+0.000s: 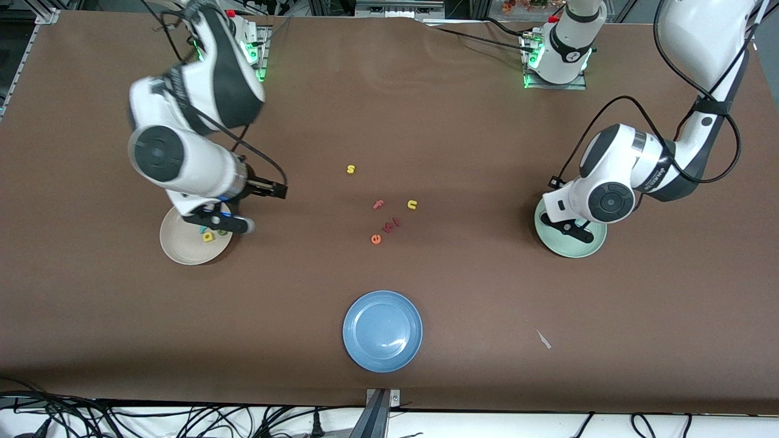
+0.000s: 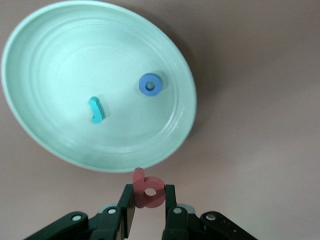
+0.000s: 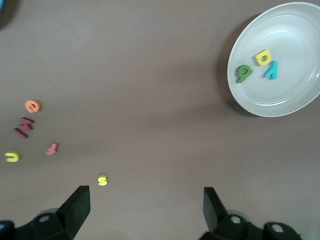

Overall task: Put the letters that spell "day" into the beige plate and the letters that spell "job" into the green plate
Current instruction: 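Retract the right arm while the left gripper places pink b on the green plate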

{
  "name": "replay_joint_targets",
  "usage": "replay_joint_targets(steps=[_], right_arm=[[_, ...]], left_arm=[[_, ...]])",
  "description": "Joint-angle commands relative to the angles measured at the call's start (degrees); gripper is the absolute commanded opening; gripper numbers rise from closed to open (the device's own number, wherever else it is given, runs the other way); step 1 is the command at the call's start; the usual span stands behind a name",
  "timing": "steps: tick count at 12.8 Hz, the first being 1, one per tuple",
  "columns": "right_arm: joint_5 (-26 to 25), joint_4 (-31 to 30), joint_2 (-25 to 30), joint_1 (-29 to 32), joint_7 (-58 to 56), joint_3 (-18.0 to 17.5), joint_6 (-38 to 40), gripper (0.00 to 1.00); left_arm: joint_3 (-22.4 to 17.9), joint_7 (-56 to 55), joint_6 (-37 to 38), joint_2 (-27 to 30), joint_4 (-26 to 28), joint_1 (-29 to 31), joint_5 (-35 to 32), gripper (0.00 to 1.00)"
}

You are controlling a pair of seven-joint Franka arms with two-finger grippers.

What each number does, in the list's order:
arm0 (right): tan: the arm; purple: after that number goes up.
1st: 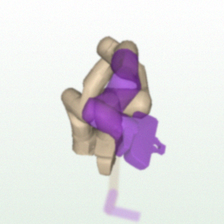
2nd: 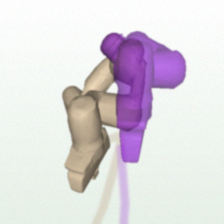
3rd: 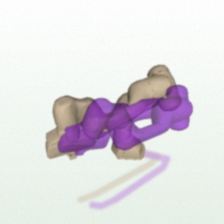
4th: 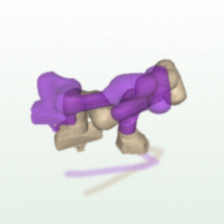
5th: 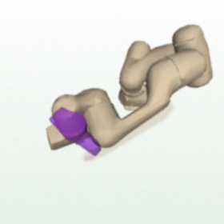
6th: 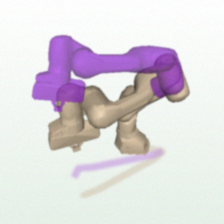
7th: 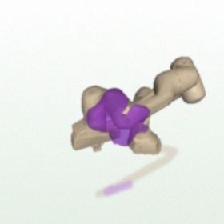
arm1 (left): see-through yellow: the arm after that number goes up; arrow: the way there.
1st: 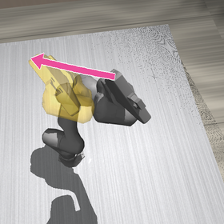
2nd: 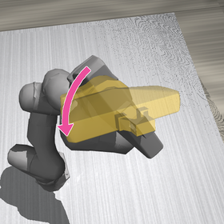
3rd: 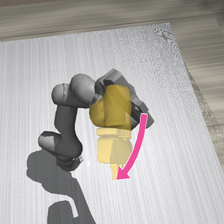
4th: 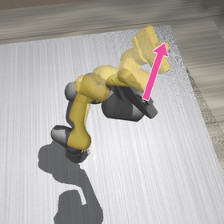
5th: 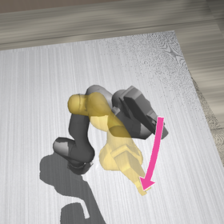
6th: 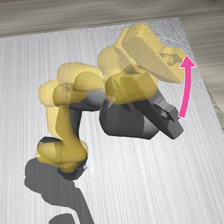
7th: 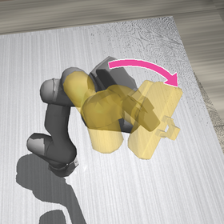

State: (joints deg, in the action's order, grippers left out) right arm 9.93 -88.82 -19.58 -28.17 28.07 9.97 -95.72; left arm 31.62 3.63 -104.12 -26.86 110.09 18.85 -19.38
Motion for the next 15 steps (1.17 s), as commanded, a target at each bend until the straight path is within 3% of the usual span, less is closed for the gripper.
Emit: replay_joint_targets(steps=[1, 3, 10, 11, 12, 13, 15], right_arm=[[-6.20, -2.68, 3.92, 9.60, -12.70, -7.66, 2.11, 1.00], [-9.40, -2.33, 6.12, 13.48, -17.17, -8.12, 2.56, 1.00], [-9.32, 0.04, 9.47, 19.91, -17.70, -8.12, 5.71, 1.00], [-9.40, 0.05, 9.47, 20.61, -18.05, -8.12, 5.20, 1.00], [-9.41, 0.31, 9.56, 21.14, -19.18, -8.12, 5.20, 1.00], [-9.58, 0.48, 9.56, 21.23, -20.59, -8.12, 5.37, 1.00], [-9.58, 0.49, 9.64, 22.71, -20.95, -8.12, 5.72, 1.00]], left_arm=[[0.29, 1.47, -6.95, -0.91, 3.81, 1.02, 0.57, 0.04], [-0.06, 1.47, -8.55, -2.40, 3.73, 1.28, -1.60, 0.04], [0.03, 1.12, -12.78, -6.97, 3.64, 4.62, -6.11, 0.10], [0.11, 1.12, -12.78, -6.98, 3.64, 4.53, -6.11, 0.33], [0.11, 1.12, -12.78, -6.98, 3.46, 4.18, -6.11, 0.94], [0.20, 1.29, -12.60, -6.80, 3.46, 4.09, -6.11, 1.00], [0.73, 1.55, -11.11, -5.40, 3.20, 4.44, -5.85, 1.00]])
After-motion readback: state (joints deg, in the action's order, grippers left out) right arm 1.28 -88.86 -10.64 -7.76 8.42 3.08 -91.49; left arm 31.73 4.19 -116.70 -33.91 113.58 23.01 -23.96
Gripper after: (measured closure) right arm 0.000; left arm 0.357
